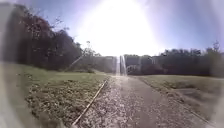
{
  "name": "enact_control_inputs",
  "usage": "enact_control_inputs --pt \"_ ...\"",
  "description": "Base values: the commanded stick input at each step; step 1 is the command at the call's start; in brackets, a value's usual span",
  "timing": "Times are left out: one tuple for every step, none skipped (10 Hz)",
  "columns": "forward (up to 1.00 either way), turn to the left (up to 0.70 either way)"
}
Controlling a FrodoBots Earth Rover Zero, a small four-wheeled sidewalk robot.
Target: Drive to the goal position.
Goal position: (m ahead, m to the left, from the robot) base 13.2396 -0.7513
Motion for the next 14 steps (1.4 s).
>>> enact_control_inputs --pt "1.0 0.0" --pt "1.0 -0.08" --pt "1.0 -0.23" --pt "1.0 -0.4" --pt "1.0 -0.26" --pt "1.0 -0.12" --pt "1.0 -0.06" --pt "1.0 -0.01" --pt "1.0 -0.05" --pt "1.0 -0.12" --pt "1.0 -0.21" --pt "1.0 -0.32" --pt "1.0 -0.3" --pt "1.0 -0.14"
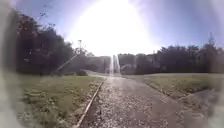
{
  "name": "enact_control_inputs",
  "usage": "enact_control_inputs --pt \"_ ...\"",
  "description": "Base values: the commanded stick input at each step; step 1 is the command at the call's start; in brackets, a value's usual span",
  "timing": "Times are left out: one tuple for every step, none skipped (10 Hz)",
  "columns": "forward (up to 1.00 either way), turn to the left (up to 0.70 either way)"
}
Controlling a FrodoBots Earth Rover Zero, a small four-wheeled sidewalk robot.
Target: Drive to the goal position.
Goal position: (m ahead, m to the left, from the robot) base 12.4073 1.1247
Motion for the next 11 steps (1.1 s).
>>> enact_control_inputs --pt "1.0 0.0" --pt "1.0 0.0" --pt "1.0 0.0" --pt "1.0 0.0" --pt "1.0 0.0" --pt "1.0 0.0" --pt "1.0 0.0" --pt "1.0 0.0" --pt "1.0 0.0" --pt "1.0 0.0" --pt "1.0 0.0"
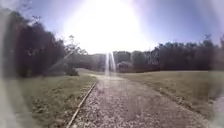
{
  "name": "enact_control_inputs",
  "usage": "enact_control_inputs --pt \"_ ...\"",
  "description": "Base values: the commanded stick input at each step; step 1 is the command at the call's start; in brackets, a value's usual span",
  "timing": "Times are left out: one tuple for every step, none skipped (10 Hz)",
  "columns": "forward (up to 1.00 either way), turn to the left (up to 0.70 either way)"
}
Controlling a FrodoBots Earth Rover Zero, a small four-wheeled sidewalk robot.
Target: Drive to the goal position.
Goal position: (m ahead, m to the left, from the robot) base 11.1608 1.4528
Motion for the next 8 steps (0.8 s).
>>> enact_control_inputs --pt "1.0 0.0" --pt "1.0 0.0" --pt "1.0 0.0" --pt "1.0 0.0" --pt "1.0 0.0" --pt "1.0 0.0" --pt "1.0 0.0" --pt "1.0 0.0"
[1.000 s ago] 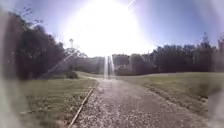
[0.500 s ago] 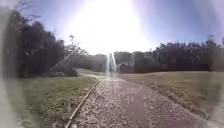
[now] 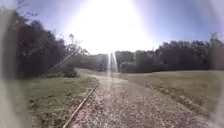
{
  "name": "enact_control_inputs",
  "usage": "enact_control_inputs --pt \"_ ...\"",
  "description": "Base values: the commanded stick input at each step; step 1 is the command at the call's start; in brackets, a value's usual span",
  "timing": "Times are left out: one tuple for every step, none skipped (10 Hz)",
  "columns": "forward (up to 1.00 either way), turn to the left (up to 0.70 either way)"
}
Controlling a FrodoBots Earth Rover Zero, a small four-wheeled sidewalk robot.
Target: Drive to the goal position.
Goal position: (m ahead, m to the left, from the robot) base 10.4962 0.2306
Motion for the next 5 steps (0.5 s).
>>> enact_control_inputs --pt "1.0 0.0" --pt "1.0 0.0" --pt "1.0 0.0" --pt "1.0 0.0" --pt "1.0 0.0"
